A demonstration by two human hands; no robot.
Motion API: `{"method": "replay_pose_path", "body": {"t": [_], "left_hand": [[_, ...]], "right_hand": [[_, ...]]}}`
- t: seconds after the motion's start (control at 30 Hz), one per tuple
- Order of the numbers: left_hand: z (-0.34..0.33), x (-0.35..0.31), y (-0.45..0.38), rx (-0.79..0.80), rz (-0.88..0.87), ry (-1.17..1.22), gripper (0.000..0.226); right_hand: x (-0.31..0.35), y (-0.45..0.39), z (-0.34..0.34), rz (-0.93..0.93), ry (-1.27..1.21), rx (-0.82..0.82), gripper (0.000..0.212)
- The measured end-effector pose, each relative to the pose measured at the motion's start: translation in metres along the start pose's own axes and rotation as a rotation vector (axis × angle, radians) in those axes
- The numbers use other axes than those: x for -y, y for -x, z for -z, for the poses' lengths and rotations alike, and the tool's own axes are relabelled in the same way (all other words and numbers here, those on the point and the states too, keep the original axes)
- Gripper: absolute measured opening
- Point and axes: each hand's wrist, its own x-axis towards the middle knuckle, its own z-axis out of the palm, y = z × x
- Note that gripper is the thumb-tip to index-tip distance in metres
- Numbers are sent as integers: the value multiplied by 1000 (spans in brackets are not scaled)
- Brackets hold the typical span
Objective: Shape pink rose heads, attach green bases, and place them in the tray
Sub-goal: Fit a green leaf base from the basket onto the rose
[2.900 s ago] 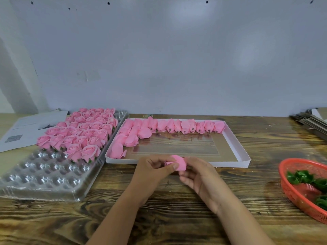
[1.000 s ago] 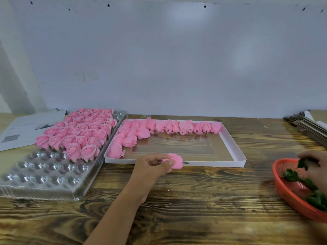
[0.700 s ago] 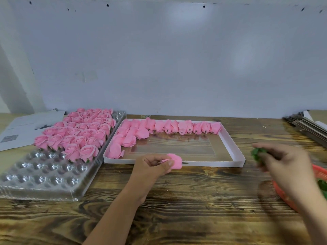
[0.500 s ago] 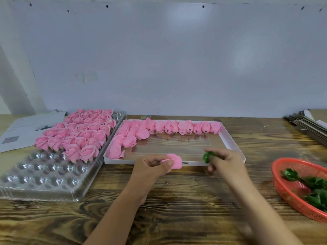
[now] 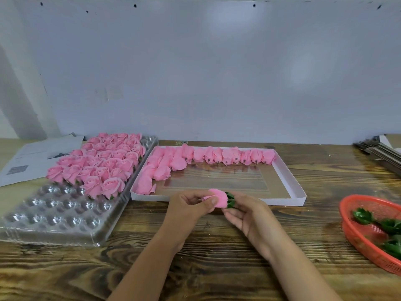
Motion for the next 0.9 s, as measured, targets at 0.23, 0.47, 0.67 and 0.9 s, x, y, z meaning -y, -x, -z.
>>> {"method": "replay_pose_path", "body": {"t": [0.23,0.47,0.67,0.9], "left_hand": [[1,2,0,-17,6,-13,16],[2,3,-2,-94,31,-26,17],[0,1,-1,-77,-1,-43,20],[-1,0,0,-64,-4,-49,19]], "right_hand": [[4,2,4,-17,-10,34,25],[2,3,3,57,-6,-29,22],[-7,5,0,168,166,-29,18],[-12,3,-1,285,262,-36,24]]}}
